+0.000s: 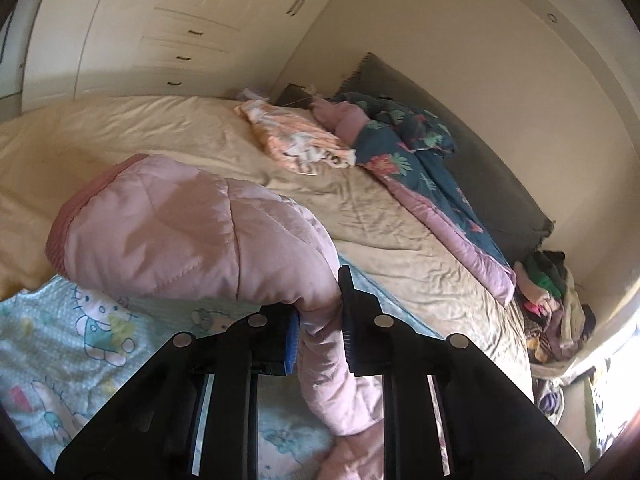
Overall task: Fold large clothes
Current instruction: 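Lift the other sleeve with the left gripper toward the jacket front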
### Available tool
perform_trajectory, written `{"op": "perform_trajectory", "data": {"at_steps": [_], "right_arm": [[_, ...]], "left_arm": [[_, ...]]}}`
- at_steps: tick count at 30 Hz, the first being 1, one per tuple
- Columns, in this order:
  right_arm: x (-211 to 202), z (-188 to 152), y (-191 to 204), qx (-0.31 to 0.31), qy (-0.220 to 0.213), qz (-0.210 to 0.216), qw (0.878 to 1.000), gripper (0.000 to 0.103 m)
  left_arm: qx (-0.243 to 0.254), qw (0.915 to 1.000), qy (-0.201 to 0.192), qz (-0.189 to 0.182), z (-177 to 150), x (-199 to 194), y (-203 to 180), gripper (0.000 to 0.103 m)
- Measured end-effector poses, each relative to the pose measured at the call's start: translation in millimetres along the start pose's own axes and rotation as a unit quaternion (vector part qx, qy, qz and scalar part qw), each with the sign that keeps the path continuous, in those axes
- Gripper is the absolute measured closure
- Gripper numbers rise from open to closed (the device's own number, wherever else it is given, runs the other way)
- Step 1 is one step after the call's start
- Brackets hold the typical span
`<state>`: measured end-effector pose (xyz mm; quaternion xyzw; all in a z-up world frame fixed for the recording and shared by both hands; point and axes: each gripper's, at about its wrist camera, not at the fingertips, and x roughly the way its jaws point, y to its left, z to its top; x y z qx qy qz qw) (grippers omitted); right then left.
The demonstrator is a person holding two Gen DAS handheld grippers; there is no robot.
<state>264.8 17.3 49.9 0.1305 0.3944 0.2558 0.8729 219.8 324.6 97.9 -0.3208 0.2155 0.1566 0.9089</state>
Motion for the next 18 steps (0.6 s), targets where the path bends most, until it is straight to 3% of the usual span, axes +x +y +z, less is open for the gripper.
{"op": "perform_trajectory", "data": {"at_steps": [18], "right_arm": [[-63, -10, -42, 0.026, -0.04, -0.032, 0.998, 0.007]], "left_arm": [[0.09, 0.9952, 0.012, -0.036, -43, -23, -97, 0.094]]}}
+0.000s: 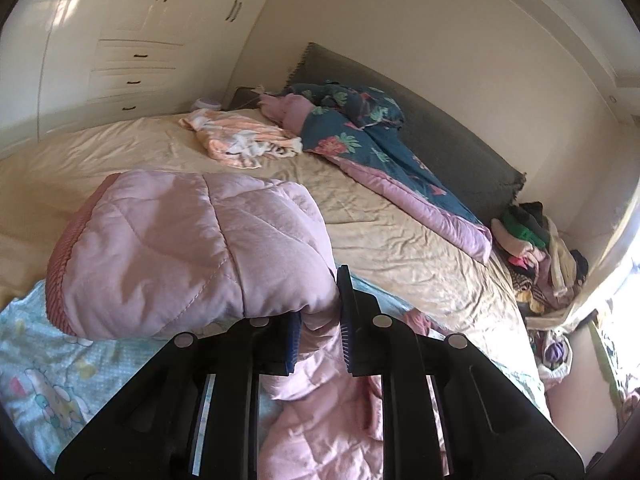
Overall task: Fold large clothes
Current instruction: 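Lift the other sleeve with the left gripper toward the jacket front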
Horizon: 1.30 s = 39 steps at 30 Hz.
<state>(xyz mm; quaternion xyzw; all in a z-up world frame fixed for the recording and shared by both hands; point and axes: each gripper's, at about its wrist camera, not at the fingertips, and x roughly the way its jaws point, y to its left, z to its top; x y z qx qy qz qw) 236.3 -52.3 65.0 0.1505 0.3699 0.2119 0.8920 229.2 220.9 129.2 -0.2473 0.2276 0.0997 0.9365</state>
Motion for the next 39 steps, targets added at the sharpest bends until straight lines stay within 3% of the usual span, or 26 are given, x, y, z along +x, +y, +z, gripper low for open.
{"op": "perform_trajectory", "data": {"at_steps": [18, 39], "right_arm": [[-39, 5, -53, 0.044, -0.031, -0.016, 0.998, 0.007], [-66, 4, -119, 0.102, -0.059, -0.034, 0.992, 0.007]], "left_arm": [[0.072, 0.9967, 0.006, -0.038, -30, 5, -87, 0.094], [0.171, 0.9789, 0.056, -0.098, -90, 41, -169, 0.094]]}}
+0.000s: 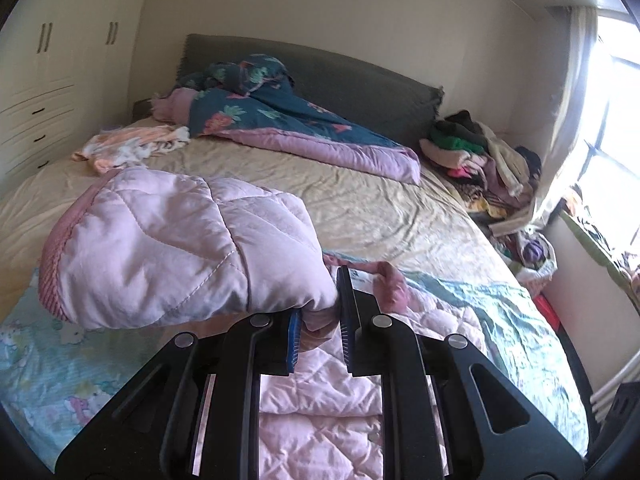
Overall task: Fold large clothes
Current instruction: 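Lift the other sleeve with the left gripper toward the jacket front, then lay the sleeve across the jacket front and open the left gripper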
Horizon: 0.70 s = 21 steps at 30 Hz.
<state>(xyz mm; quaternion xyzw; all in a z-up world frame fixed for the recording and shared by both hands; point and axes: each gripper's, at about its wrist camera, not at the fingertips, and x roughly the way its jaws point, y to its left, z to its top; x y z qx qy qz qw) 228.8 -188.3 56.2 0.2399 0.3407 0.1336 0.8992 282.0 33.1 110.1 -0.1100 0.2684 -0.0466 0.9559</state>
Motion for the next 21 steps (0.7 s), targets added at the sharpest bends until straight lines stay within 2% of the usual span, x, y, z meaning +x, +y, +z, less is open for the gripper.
{"op": "perform_trajectory", "data": {"at_steps": [10, 21], "right_arm": [[0, 3, -35, 0.032, -0.007, -0.026, 0.999, 0.007], [-8, 9, -77, 0.069, -0.02, -0.056, 0.996, 0.007]], "left_arm": [[0.072, 0.9956, 0.038, -0.046, -32, 35, -41, 0.094], [0.14, 0.9801, 0.115, -0.08, -84, 88, -82, 0.093]]}}
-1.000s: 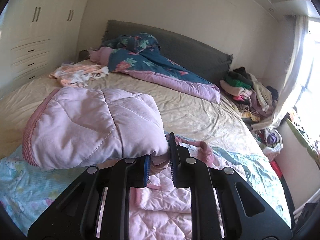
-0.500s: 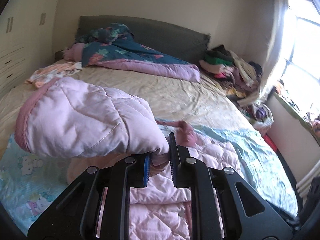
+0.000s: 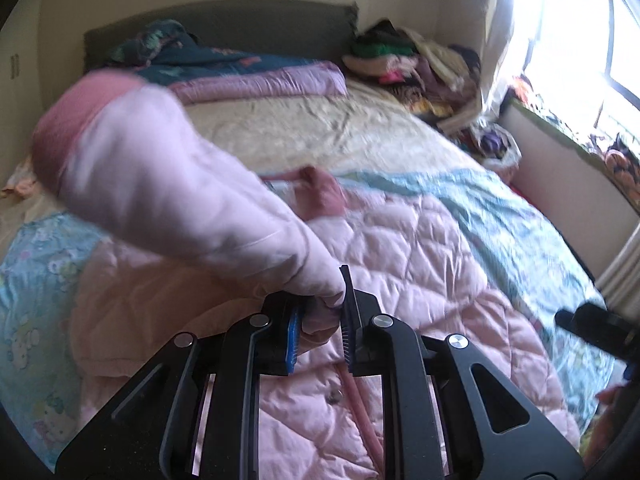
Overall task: Fold large clothes
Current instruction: 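Lay the sleeve across the jacket front and open the left gripper, then grasp the ribbed cuff of the folded sleeve with the right gripper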
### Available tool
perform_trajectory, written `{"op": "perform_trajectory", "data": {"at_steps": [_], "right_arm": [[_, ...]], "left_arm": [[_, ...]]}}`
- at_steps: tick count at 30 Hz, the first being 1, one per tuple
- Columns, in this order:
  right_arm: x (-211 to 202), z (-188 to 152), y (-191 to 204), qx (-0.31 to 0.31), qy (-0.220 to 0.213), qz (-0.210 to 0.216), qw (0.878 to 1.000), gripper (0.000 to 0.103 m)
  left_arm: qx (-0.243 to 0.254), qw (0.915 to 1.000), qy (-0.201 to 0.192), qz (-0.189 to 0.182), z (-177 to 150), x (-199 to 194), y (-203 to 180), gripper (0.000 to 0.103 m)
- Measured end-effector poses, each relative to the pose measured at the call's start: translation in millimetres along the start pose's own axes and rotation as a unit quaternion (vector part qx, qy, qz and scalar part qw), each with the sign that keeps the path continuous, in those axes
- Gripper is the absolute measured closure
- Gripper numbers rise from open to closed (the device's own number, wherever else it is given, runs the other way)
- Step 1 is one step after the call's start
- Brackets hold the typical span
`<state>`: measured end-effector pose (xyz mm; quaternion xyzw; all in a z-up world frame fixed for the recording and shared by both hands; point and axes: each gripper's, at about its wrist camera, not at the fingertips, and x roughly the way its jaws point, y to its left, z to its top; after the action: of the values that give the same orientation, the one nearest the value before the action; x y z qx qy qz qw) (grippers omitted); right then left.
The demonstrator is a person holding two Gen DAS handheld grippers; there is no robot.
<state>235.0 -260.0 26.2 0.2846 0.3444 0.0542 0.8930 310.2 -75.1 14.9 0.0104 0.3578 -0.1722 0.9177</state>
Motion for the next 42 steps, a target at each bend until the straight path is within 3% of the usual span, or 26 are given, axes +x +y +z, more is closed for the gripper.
{"op": "perform_trajectory", "data": {"at_steps": [6, 15, 24, 26, 27, 34, 36, 42], "right_arm": [[-1, 4, -22, 0.021, -0.004, -0.017, 1.0, 0.007], [-4, 7, -40, 0.04, -0.011, -0.033, 0.999, 0.007], [-4, 7, -40, 0.039, -0.011, -0.037, 0.998, 0.007], [-4, 7, -41, 0.039, -0.01, -0.034, 0.999, 0.007], [-4, 7, -40, 0.039, -0.009, -0.034, 0.999, 0.007], [4, 2, -31, 0.03, -0.001, -0.04, 0.999, 0.007], [8, 1, -27, 0.025, 0.003, -0.04, 0.999, 0.007], [33, -5, -17, 0.014, 0.035, -0.045, 0.998, 0.007]], "left_arm": [[0.014, 0.9993, 0.033, -0.007, -18, 28, -13, 0.092], [0.028, 0.9979, 0.057, -0.013, -31, 38, -21, 0.087], [0.053, 0.9947, 0.085, -0.022, -39, 33, -33, 0.065], [0.054, 0.994, 0.087, -0.039, -40, 28, -33, 0.041], [0.05, 0.9939, 0.085, -0.048, -40, 24, -32, 0.02], [0.042, 0.9951, 0.081, -0.038, -35, 6, -17, 0.017], [0.032, 0.9962, 0.077, -0.024, -31, 1, -5, 0.009], [-0.012, 0.9978, 0.065, 0.007, -25, -7, 35, 0.009]]}}
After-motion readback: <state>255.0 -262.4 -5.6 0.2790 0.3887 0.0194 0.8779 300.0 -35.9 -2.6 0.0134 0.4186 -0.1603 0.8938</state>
